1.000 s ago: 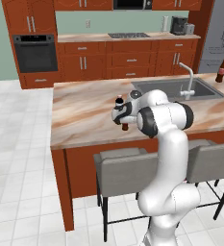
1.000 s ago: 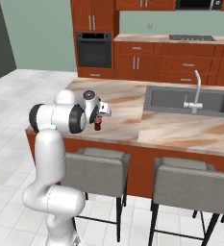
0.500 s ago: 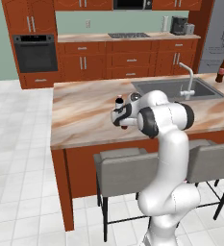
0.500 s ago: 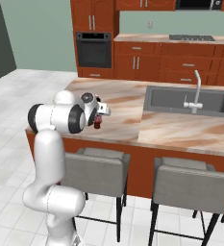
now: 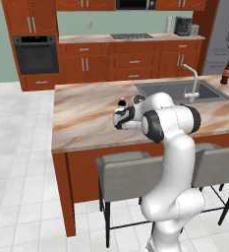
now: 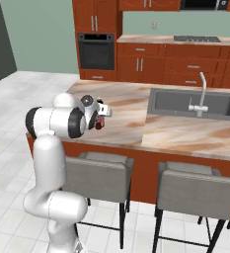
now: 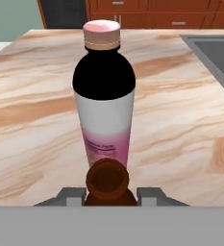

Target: Place the large bottle from the dining counter next to the other large bottle outside the sink, and place the small bottle from the dining counter next to the other small bottle inside the sink.

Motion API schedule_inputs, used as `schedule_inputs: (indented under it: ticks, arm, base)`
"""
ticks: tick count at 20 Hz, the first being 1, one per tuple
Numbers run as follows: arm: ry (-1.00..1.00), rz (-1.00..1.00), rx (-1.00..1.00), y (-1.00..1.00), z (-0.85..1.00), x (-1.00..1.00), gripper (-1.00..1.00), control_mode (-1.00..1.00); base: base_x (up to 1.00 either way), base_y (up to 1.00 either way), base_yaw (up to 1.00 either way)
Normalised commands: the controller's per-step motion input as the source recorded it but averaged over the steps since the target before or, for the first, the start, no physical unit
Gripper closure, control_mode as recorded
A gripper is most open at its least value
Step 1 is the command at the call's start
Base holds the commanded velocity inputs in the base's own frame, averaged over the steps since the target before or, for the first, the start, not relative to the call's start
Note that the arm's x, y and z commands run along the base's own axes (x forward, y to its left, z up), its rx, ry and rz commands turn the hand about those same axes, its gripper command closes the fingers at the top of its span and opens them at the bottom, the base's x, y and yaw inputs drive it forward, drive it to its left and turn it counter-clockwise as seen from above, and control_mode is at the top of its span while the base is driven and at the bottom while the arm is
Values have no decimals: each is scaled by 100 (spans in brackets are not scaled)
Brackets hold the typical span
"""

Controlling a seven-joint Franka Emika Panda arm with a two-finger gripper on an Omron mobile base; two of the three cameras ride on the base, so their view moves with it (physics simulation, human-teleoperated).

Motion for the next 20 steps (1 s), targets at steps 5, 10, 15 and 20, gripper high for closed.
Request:
schedule_inputs:
  ticks: [5,10,15,20]
  arm:
    - [0,0,6,0,24,0,100,-100]
    - [0,0,6,0,8,-10,100,-100]
    - [0,0,0,0,0,-25,100,-100]
    - [0,0,0,0,0,-5,100,-100]
  base:
    - [0,0,0]
    - [0,0,0]
    - [0,0,0]
    - [0,0,0]
